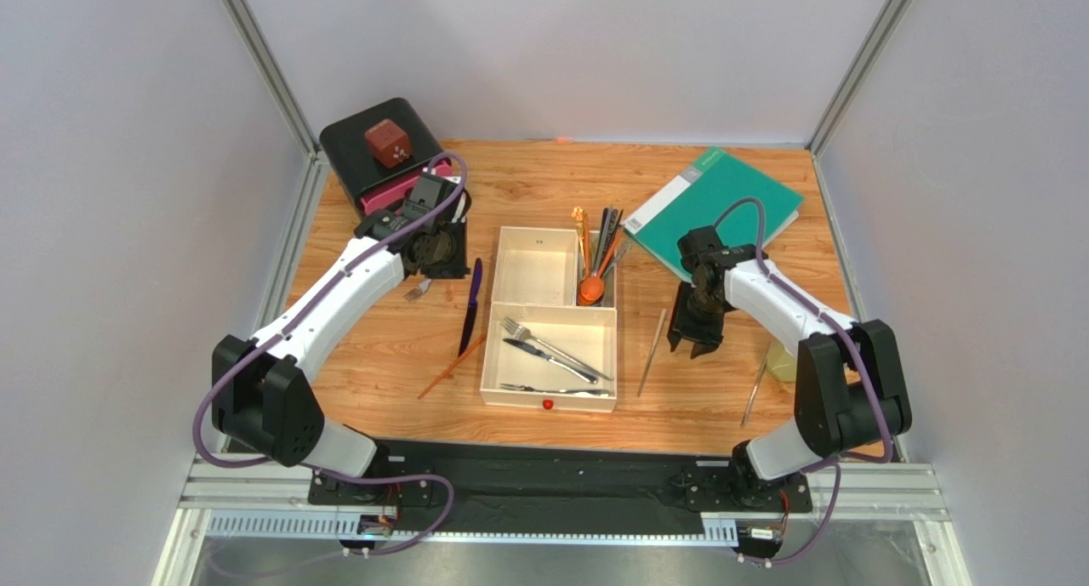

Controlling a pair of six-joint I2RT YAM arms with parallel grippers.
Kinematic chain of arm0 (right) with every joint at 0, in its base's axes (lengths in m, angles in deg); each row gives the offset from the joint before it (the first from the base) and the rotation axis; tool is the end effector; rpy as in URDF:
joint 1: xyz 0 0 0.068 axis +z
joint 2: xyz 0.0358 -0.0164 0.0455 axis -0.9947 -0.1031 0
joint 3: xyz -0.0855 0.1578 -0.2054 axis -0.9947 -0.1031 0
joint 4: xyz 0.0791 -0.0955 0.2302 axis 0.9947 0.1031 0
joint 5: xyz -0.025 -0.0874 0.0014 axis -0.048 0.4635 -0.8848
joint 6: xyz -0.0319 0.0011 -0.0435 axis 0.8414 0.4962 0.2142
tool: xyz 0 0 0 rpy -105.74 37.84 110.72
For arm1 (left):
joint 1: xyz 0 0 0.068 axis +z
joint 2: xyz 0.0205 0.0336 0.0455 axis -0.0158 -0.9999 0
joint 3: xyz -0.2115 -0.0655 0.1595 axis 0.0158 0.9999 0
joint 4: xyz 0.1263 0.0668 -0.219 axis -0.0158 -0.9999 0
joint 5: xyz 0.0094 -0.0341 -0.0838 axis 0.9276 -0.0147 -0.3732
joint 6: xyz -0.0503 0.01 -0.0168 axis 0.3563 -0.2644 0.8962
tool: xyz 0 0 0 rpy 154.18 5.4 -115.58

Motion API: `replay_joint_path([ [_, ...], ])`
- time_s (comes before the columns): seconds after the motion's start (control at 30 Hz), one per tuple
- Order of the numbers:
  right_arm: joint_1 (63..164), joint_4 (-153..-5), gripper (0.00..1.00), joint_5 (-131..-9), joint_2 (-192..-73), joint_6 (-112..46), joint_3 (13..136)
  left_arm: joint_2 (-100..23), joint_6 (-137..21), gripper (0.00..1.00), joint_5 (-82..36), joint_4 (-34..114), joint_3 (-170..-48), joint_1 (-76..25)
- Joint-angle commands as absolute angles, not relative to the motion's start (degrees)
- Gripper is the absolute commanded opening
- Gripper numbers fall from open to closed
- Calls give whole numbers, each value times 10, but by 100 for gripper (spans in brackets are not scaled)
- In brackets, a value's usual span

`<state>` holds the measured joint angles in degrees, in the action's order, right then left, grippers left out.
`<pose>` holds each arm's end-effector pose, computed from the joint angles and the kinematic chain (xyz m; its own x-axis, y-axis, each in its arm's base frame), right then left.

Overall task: Sort the eating utensils into containers
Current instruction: Move the chopstick to the center of the board, then pick up the chopstick from the center of the board.

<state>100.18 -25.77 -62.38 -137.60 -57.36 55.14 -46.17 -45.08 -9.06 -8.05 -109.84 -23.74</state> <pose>0.2462 0.0710 0.1958 -0.9608 0.2639 -0.0847 0.2608 0.9643 0.0465 0.2758 -0.1226 0.2998 -0.8383 -0.0675 -0.5410 0.0178 0.9884 -0.1510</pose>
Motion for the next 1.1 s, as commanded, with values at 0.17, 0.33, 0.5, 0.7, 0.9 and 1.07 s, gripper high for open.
replay_joint_path([
  [0.17, 979, -256, 61, -609, -1291, -548, 516, -442, -428, 20, -112, -53, -1085, -234],
  [0.33, 945, -271, 60, -644, -1256, -544, 492, -452, -438, 21, -113, -75, -1116, -234],
  [0.5, 944, -254, 59, -655, -1170, -552, 492, -455, -450, 21, -104, -90, -1134, -234],
  [0.7, 939, -245, 74, -641, -1068, -558, 465, -423, -456, 22, -116, -72, -1101, -234],
  [0.9, 938, -193, 72, -627, -1109, -580, 513, -388, -430, 22, -175, -18, -1039, -234],
  [1.07, 924, -116, 70, -600, -1185, -580, 529, -400, -457, 22, -181, -21, -1047, -235],
])
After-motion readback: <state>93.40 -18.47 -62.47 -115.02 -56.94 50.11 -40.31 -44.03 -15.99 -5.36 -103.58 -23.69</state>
